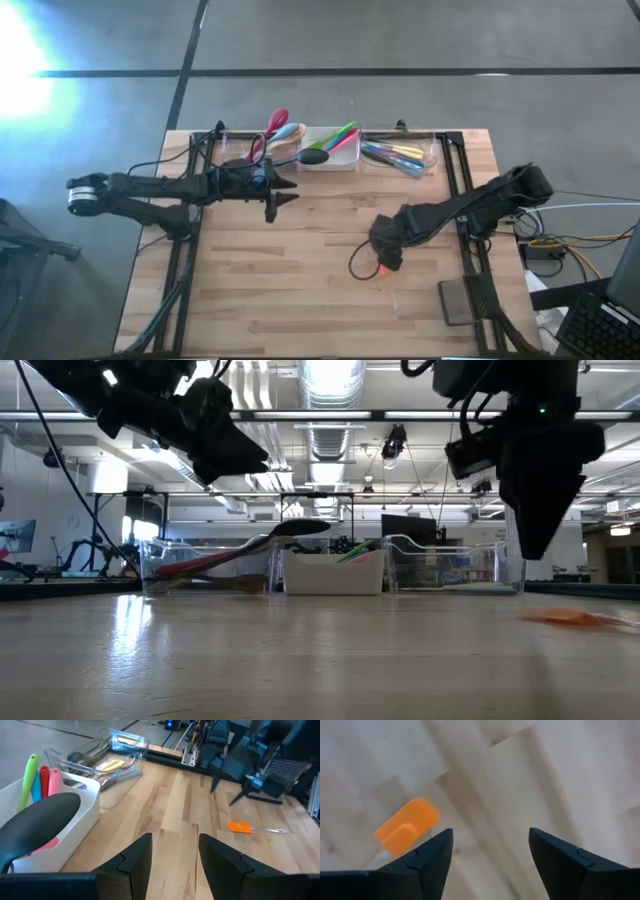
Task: Pick & Place Kitchen Items
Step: Put the orange spatula into the white bin, then return to Home Position
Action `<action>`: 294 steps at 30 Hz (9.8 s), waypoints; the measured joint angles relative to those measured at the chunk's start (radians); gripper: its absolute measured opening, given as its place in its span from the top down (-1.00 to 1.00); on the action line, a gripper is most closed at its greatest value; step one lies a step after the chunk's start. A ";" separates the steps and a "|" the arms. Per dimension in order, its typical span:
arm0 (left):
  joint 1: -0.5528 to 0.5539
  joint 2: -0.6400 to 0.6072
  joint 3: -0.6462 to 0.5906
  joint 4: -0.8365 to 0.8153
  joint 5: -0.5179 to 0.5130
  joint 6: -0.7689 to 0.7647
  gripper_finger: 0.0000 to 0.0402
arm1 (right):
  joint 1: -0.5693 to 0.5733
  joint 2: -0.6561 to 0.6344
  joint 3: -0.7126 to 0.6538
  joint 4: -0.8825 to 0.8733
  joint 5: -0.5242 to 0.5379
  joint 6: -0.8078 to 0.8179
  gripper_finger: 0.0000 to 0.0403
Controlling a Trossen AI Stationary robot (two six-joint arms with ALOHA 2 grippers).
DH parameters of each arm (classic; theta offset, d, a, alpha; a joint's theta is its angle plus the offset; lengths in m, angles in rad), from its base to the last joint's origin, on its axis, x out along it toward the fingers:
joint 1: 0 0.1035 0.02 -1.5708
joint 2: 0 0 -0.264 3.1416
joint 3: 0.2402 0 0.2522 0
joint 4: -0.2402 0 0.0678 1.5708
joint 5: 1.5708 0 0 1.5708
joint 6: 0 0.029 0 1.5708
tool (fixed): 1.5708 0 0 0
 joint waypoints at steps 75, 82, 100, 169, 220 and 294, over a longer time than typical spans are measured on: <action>0.000 0.000 -0.048 0.014 -0.001 0.058 0.17 | 0.069 0.307 0.026 0.175 -0.237 0.003 0.87; 0.000 0.000 -0.048 0.014 0.001 0.052 0.17 | 0.068 0.282 0.041 0.168 -0.249 -0.021 0.95; -0.010 0.143 -0.041 0.031 0.170 -0.103 0.17 | -0.037 0.161 0.124 0.113 -0.281 -0.214 0.96; -0.016 0.022 -0.016 -0.099 0.151 0.026 0.17 | -0.631 0.775 1.289 -0.180 0.273 -1.449 0.96; -0.016 0.022 -0.016 -0.114 0.152 0.028 0.17 | -0.602 0.796 1.177 0.043 0.219 -1.513 0.63; -0.014 -1.032 -0.253 -0.394 0.177 0.272 0.97 | -0.118 -0.853 -0.423 0.873 -0.008 -0.685 0.96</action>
